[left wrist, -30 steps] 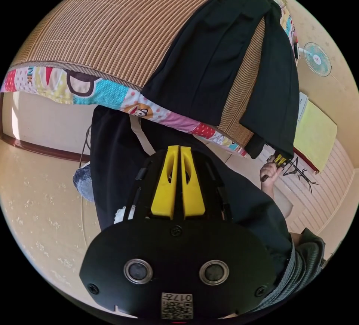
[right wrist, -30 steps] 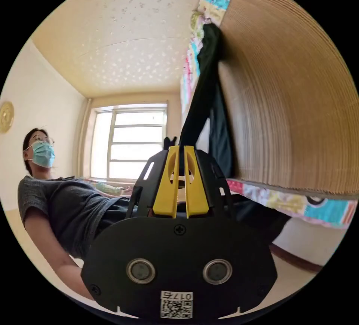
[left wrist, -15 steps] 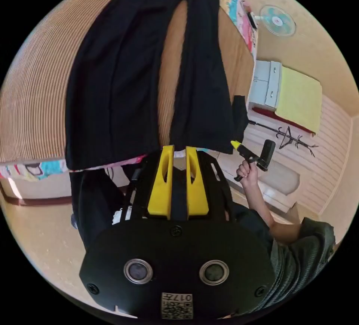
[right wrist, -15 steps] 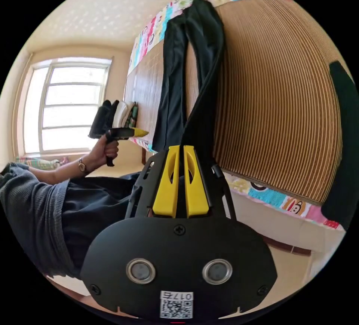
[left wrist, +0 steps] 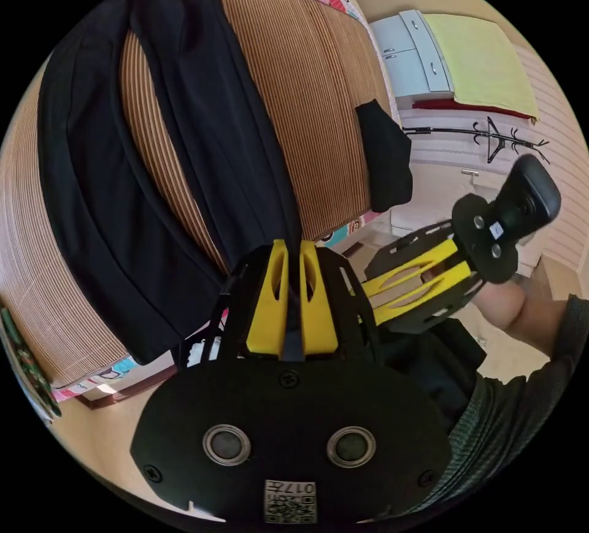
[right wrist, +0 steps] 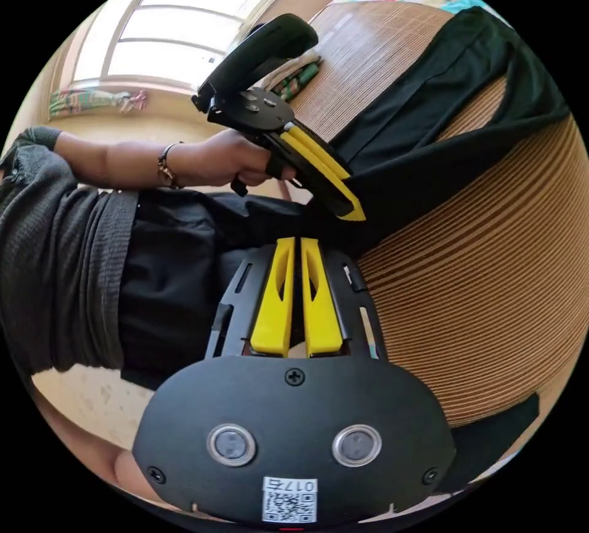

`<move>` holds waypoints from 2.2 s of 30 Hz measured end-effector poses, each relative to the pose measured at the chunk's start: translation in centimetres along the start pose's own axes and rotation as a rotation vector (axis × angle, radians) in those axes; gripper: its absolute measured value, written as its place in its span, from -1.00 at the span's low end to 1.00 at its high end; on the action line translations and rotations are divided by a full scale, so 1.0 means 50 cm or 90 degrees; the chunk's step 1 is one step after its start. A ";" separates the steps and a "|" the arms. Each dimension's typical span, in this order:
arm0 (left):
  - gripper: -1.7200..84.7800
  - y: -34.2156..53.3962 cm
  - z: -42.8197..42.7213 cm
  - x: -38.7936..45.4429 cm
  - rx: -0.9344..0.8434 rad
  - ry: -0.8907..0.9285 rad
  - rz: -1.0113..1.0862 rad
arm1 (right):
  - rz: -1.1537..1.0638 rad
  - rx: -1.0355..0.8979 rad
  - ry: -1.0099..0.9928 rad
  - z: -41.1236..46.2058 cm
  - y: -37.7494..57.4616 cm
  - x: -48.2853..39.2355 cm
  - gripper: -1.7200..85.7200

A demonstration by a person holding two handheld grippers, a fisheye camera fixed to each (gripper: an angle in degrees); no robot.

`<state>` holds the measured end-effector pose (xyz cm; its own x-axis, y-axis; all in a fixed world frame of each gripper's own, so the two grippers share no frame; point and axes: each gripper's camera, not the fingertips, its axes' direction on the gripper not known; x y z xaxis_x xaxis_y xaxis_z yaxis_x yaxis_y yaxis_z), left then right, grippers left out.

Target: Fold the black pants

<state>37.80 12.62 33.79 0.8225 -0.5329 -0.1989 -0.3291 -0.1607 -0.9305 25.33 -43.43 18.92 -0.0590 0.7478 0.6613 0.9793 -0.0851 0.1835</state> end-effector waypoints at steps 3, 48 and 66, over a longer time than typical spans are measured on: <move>-0.95 0.019 -0.002 -0.038 0.020 0.052 -0.037 | 0.085 0.032 0.088 -0.109 -0.038 0.152 -0.89; -0.92 0.290 -0.092 -0.484 0.158 0.063 -0.277 | 0.469 0.219 0.058 0.228 -0.340 0.272 -0.73; -0.89 0.295 -0.166 -0.538 0.065 0.134 -0.183 | 0.687 0.281 0.047 0.360 -0.278 0.196 -0.87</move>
<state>6.96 17.69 27.97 0.7580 -0.6387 0.1324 -0.0419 -0.2502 -0.9673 14.63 -23.07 9.77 0.8478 0.3858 0.3638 0.5101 -0.4056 -0.7585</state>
